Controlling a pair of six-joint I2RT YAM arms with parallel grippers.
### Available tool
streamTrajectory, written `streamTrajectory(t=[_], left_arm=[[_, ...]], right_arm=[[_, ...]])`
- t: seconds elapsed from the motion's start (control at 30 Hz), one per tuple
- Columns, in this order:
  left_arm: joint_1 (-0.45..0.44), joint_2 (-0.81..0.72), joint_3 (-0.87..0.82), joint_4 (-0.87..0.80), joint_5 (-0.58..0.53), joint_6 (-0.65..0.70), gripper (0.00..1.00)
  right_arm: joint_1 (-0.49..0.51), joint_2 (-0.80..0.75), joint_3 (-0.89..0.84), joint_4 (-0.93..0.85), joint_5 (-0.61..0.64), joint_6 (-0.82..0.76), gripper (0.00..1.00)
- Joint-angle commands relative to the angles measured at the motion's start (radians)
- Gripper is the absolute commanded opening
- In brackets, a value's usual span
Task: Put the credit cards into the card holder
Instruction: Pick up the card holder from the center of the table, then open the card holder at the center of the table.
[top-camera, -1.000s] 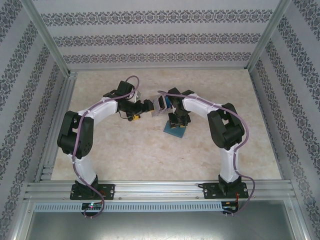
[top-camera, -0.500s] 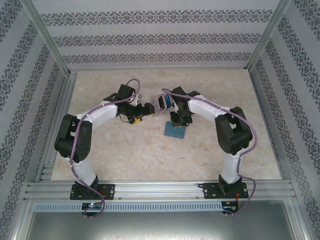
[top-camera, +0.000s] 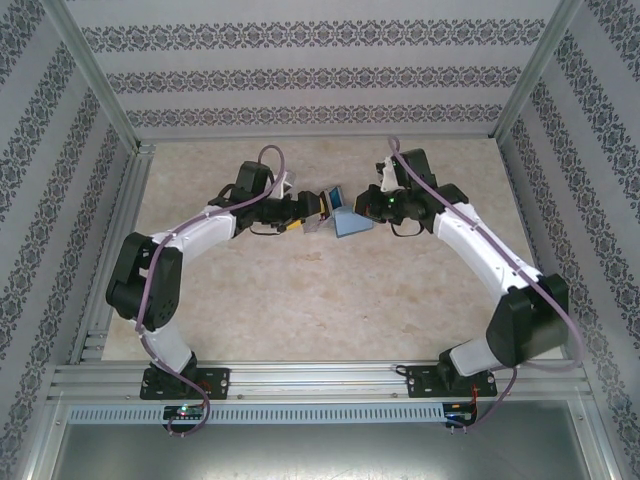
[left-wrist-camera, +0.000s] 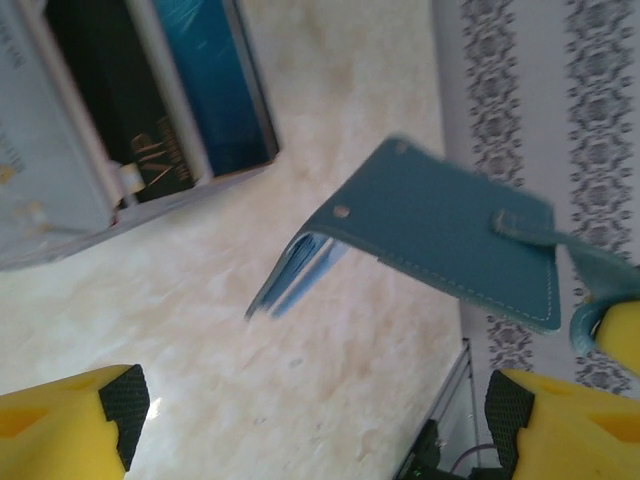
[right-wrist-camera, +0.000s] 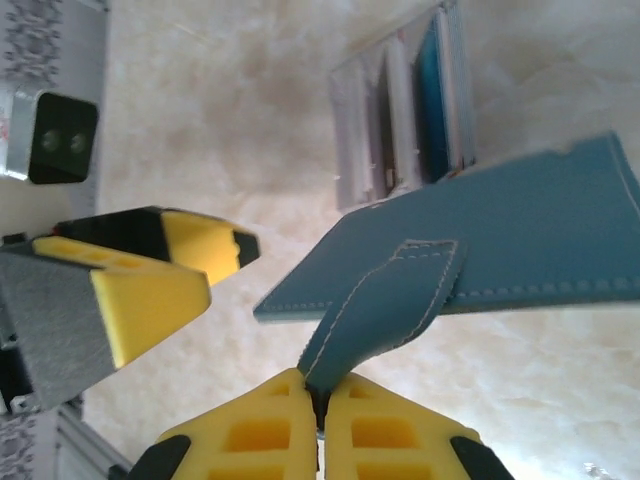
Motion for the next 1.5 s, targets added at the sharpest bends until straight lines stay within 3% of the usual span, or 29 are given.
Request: streamTrajectory(t=[0.0, 0.23, 0.47, 0.83, 1.17, 1.27, 1.47], left_arm=[[-0.014, -0.034, -0.040, 0.203, 0.046, -0.080, 0.89], [-0.046, -0.054, -0.081, 0.291, 0.115, -0.038, 0.85], [-0.073, -0.154, -0.243, 0.428, 0.046, 0.144, 0.85], [-0.128, -0.124, -0.126, 0.313, 0.100, 0.416, 0.85], [-0.161, -0.032, -0.037, 0.336, 0.166, 0.404, 0.83], [-0.165, -0.013, -0.023, 0.338, 0.190, 0.400, 0.73], [-0.164, 0.004, 0.020, 0.300, 0.229, 0.415, 0.41]], right_arm=[[-0.001, -0.062, -0.048, 0.094, -0.063, 0.091, 0.08], [0.007, -0.169, -0.131, 0.152, -0.063, 0.182, 0.07], [0.017, -0.283, -0.170, 0.152, -0.080, 0.266, 0.07], [0.028, -0.378, -0.220, 0.180, -0.131, 0.362, 0.08], [0.029, -0.383, -0.227, 0.247, -0.180, 0.418, 0.08], [0.025, -0.378, -0.238, 0.295, -0.194, 0.445, 0.08], [0.010, -0.359, -0.262, 0.341, -0.231, 0.464, 0.08]])
